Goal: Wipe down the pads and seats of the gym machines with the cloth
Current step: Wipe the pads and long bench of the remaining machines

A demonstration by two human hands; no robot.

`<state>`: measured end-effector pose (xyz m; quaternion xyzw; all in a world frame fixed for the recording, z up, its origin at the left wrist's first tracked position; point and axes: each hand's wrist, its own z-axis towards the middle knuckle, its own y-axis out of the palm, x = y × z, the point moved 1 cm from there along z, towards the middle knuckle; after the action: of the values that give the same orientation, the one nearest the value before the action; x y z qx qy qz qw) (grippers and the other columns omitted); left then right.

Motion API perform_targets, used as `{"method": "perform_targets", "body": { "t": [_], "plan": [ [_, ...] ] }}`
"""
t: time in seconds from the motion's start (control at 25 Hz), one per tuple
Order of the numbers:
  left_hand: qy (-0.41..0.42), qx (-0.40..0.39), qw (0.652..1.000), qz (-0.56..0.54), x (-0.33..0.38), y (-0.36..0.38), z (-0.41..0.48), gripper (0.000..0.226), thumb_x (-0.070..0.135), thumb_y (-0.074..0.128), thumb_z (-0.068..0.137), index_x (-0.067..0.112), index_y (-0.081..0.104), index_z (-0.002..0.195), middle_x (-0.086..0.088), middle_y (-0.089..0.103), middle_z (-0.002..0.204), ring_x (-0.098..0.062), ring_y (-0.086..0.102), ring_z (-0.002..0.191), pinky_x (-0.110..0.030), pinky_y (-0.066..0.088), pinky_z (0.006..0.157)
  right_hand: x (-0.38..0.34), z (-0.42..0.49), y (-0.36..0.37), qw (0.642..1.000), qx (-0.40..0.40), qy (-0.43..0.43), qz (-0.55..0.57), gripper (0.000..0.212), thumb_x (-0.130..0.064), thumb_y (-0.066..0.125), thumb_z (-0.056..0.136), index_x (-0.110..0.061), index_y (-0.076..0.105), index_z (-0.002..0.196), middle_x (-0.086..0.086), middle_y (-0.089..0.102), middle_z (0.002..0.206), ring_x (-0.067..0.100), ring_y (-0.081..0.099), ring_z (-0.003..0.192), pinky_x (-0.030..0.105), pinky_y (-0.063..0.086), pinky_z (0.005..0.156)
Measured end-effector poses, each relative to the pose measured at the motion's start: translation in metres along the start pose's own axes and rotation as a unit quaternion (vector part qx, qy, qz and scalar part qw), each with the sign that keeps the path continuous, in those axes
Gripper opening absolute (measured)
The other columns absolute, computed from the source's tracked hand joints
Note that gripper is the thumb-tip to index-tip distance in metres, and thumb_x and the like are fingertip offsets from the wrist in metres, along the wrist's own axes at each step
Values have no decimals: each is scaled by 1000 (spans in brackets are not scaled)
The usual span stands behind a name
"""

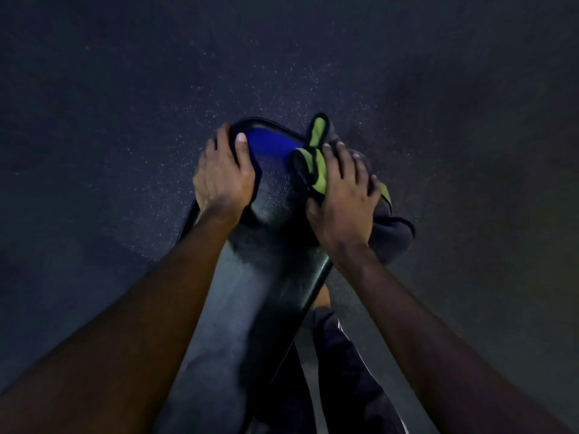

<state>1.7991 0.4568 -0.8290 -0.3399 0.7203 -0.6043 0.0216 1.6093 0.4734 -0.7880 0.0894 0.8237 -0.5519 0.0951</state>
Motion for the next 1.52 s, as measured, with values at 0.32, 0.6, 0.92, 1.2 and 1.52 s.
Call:
{"method": "perform_targets", "body": {
  "t": [0.32, 0.6, 0.92, 1.2, 1.52],
  "plan": [
    [-11, 6, 1000, -3, 4, -4, -2, 60, 55, 21, 105, 16, 39, 147, -16, 55, 138, -35, 54, 125, -48, 43, 97, 15, -108, 49, 990, -28, -136, -24, 104, -27, 71, 69, -33, 24, 161, -9, 19, 168, 23, 24, 153, 54, 16, 123],
    [-1, 30, 1000, -6, 1, 2, -3, 59, 57, 21, 104, 20, 43, 144, -11, 59, 133, -31, 56, 121, -45, 43, 96, 22, -26, 17, 997, 8, -36, 71, 101, -25, 78, 77, -34, 22, 160, -10, 17, 168, 16, 12, 156, 54, 12, 124],
    [8, 46, 999, -3, 1, 5, -2, 61, 59, 18, 102, 18, 44, 140, -11, 60, 131, -31, 58, 119, -47, 44, 96, 37, -103, 52, 945, 41, 73, 317, 96, -15, 74, 83, -31, 21, 162, -10, 10, 170, 17, 7, 157, 60, 24, 122],
    [9, 67, 998, 5, 0, 9, -2, 60, 58, 21, 102, 17, 48, 137, -9, 62, 130, -29, 59, 118, -45, 43, 96, 48, -47, 42, 852, 136, 214, 458, 68, -23, 65, 92, -24, 38, 155, -4, 44, 155, 17, 45, 140, 47, 44, 111],
    [-16, 81, 996, -15, 4, 4, -6, 53, 52, 24, 104, 13, 56, 122, -9, 64, 124, -28, 60, 112, -39, 41, 92, 38, -140, 84, 824, 61, 209, 524, 66, -34, 63, 89, -26, 40, 150, -13, 57, 136, 2, 56, 119, 16, 40, 95]
  ]
}}
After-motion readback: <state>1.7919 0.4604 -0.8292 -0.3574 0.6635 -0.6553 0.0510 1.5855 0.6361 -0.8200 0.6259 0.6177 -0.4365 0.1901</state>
